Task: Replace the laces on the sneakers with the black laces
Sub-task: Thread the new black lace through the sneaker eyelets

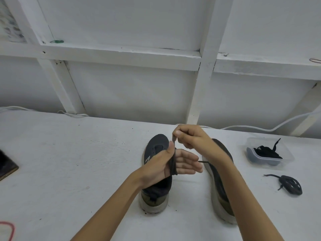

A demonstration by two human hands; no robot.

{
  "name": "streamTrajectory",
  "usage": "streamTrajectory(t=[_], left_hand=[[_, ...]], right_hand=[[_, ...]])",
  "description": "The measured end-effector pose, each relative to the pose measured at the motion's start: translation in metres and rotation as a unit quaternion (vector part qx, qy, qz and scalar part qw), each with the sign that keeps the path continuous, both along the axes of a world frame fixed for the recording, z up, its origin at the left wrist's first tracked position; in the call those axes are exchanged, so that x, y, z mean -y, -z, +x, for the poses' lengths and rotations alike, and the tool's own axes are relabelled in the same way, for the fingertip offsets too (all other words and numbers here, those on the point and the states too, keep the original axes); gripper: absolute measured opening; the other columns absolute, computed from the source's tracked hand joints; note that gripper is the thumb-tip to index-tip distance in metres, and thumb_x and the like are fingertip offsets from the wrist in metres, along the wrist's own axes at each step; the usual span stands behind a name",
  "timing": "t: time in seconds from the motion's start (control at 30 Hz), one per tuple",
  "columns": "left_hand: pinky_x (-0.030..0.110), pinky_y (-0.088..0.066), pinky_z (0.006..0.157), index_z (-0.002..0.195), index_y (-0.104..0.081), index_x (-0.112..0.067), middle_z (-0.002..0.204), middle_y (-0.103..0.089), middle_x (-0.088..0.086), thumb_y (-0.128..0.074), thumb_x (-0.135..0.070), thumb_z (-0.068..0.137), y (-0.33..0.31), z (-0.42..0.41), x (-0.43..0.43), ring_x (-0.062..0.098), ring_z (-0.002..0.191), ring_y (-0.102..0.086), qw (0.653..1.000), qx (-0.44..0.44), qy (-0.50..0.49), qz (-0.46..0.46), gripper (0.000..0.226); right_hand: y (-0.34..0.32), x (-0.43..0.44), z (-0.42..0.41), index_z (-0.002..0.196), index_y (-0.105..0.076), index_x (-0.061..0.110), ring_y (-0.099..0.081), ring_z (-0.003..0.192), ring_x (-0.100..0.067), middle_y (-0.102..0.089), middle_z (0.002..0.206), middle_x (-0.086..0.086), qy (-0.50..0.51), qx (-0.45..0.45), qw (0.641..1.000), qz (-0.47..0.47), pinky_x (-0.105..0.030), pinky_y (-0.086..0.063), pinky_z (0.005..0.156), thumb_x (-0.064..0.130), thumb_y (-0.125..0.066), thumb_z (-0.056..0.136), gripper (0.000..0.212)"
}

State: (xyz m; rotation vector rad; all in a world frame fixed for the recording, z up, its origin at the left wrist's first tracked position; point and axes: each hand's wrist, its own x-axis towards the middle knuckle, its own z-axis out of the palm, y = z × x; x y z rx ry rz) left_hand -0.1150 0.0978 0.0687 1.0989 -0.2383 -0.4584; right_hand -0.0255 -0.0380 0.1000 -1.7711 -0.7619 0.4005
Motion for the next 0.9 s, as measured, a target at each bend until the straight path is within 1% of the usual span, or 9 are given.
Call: streamTrajectory(t=[0.13,0.3,0.4,0.47,0.6,0.67,0.7,0.77,0.9], left_hand=[[0.033,-0.052,0.094,0.113,-0.062,-0.003,0.112,-0.068,0.021,-0.033,-0.040,0.099,0.002,0.001,-0.006,0.033,0.110,-0.064,0.999,0.039,-0.018,0.026,0.049],[0.042,-0.054,0.094,0.117,-0.064,-0.009,0.119,-0.067,0.019,-0.044,-0.036,0.098,-0.005,0.003,-0.016,0.035,0.114,-0.062,0.996,0.060,-0.043,0.059,0.038],[0.033,-0.049,0.100,0.124,-0.057,-0.002,0.123,-0.065,0.017,-0.040,-0.020,0.101,-0.008,0.009,-0.018,0.028,0.121,-0.060,0.986,0.122,-0.059,0.096,0.034],[0.033,-0.046,0.104,0.127,-0.054,0.002,0.124,-0.064,0.017,-0.040,-0.017,0.101,-0.009,0.013,-0.019,0.026,0.122,-0.059,0.978,0.149,-0.079,0.121,0.034],[0.026,-0.047,0.095,0.124,-0.058,-0.005,0.107,-0.072,0.004,-0.035,-0.045,0.096,-0.003,0.011,-0.015,0.017,0.111,-0.064,0.977,0.114,-0.050,0.176,0.054],[0.032,-0.046,0.086,0.115,-0.062,-0.008,0.087,-0.068,0.000,-0.036,-0.072,0.085,0.003,0.008,-0.011,0.021,0.093,-0.061,0.971,0.102,-0.033,0.216,0.076],[0.038,-0.045,0.090,0.114,-0.062,-0.006,0.093,-0.067,0.005,-0.039,-0.081,0.078,0.005,0.007,-0.009,0.024,0.095,-0.060,0.973,0.094,-0.023,0.210,0.086],[0.041,-0.044,0.104,0.121,-0.060,-0.005,0.118,-0.066,0.013,-0.043,-0.080,0.075,0.005,0.004,-0.006,0.028,0.117,-0.061,0.984,0.090,0.009,0.154,0.090],[0.037,-0.045,0.104,0.121,-0.059,-0.006,0.121,-0.065,0.018,-0.049,-0.066,0.085,-0.003,0.001,-0.002,0.031,0.120,-0.059,0.984,0.112,0.051,0.128,0.071]], right_hand=[[0.037,-0.005,-0.010,0.076,-0.060,0.005,-0.056,0.062,-0.006,-0.059,0.065,0.006,-0.008,-0.044,0.999,-0.018,-0.016,-0.046,0.062,0.007,-0.055,0.095,0.019],[0.055,0.003,-0.039,0.071,-0.049,0.015,-0.042,0.047,-0.002,-0.047,0.046,0.014,0.018,-0.058,0.989,-0.136,-0.010,-0.032,0.045,0.002,-0.043,0.101,0.033],[0.048,0.013,-0.060,0.095,-0.073,0.016,-0.044,0.058,-0.001,-0.053,0.058,0.017,-0.095,-0.005,0.983,-0.160,-0.015,-0.036,0.059,0.020,-0.054,0.100,0.020],[0.041,0.019,-0.068,0.104,-0.074,0.020,-0.046,0.060,-0.003,-0.054,0.060,0.017,-0.129,0.035,0.971,-0.197,-0.019,-0.039,0.063,0.030,-0.055,0.100,0.022],[0.000,0.028,-0.064,0.094,-0.073,0.016,-0.050,0.062,0.001,-0.055,0.064,0.028,-0.136,0.084,0.967,-0.197,-0.012,-0.035,0.062,0.024,-0.053,0.101,0.022],[-0.018,0.032,-0.054,0.086,-0.069,0.020,-0.051,0.063,0.000,-0.058,0.072,0.023,-0.118,0.086,0.976,-0.163,-0.014,-0.036,0.064,0.019,-0.055,0.100,0.020],[-0.023,0.033,-0.048,0.082,-0.067,0.021,-0.051,0.063,-0.002,-0.060,0.072,0.017,-0.106,0.087,0.979,-0.149,-0.017,-0.039,0.064,0.018,-0.055,0.099,0.021],[-0.029,0.033,-0.034,0.079,-0.065,0.019,-0.058,0.065,-0.012,-0.064,0.071,0.005,-0.086,0.108,0.981,-0.136,-0.026,-0.046,0.062,0.020,-0.057,0.097,0.020],[-0.024,0.025,-0.008,0.080,-0.069,0.014,-0.061,0.073,-0.020,-0.068,0.078,-0.005,-0.064,0.081,0.992,-0.067,-0.026,-0.050,0.072,0.016,-0.066,0.092,0.012]])
